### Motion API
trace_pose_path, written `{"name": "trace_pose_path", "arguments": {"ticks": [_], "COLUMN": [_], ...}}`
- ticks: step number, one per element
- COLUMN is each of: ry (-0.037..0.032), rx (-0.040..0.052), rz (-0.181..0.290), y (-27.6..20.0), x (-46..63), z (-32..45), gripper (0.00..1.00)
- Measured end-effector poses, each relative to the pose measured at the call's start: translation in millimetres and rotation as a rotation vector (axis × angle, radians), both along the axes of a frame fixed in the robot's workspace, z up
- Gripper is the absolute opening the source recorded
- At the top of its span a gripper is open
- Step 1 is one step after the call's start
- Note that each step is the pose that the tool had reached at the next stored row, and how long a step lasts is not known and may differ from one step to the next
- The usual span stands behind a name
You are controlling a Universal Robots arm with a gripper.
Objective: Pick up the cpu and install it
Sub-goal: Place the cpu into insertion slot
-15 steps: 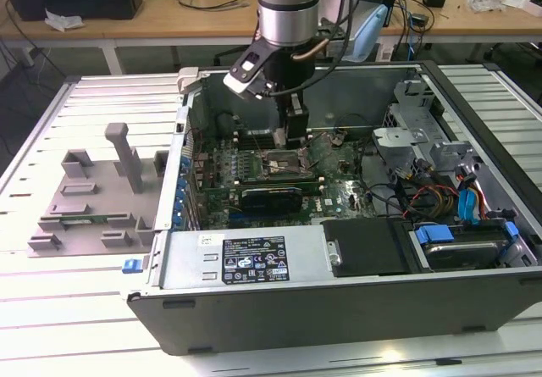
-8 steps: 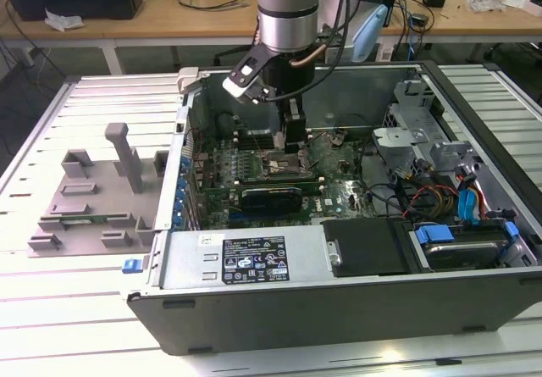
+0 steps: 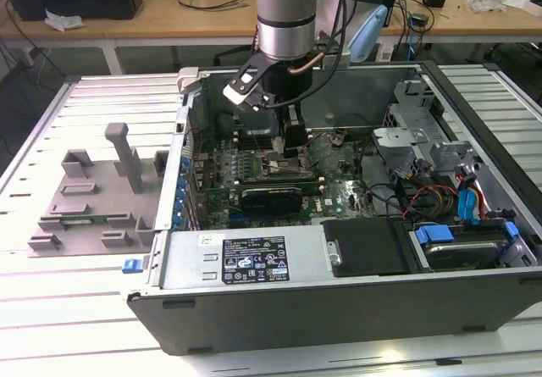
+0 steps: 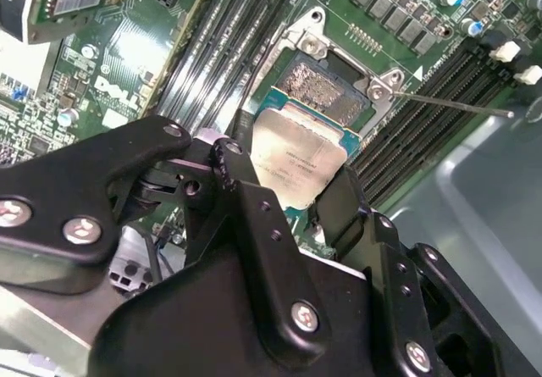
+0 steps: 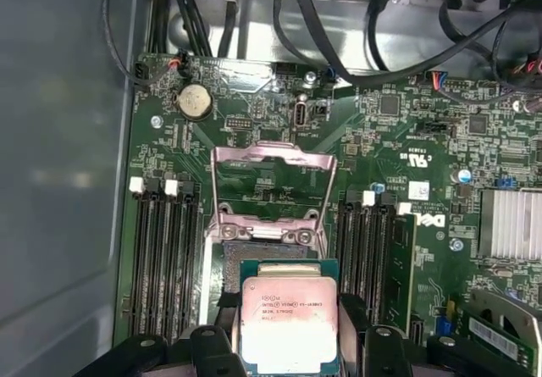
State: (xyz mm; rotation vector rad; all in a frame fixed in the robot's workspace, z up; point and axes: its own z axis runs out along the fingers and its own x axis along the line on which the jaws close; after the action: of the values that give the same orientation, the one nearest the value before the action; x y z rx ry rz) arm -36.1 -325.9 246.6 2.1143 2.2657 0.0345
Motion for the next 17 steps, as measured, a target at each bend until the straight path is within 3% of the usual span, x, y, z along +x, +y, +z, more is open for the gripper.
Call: {"name": "trace_pose_path", "arguments": {"ticks": [17], "ry": [0.0], "rx": [-0.0014], "rz": [0.0], "y": [0.0], "x": [-0.9], "z": [-15.1], "gripper": [0.55]}}
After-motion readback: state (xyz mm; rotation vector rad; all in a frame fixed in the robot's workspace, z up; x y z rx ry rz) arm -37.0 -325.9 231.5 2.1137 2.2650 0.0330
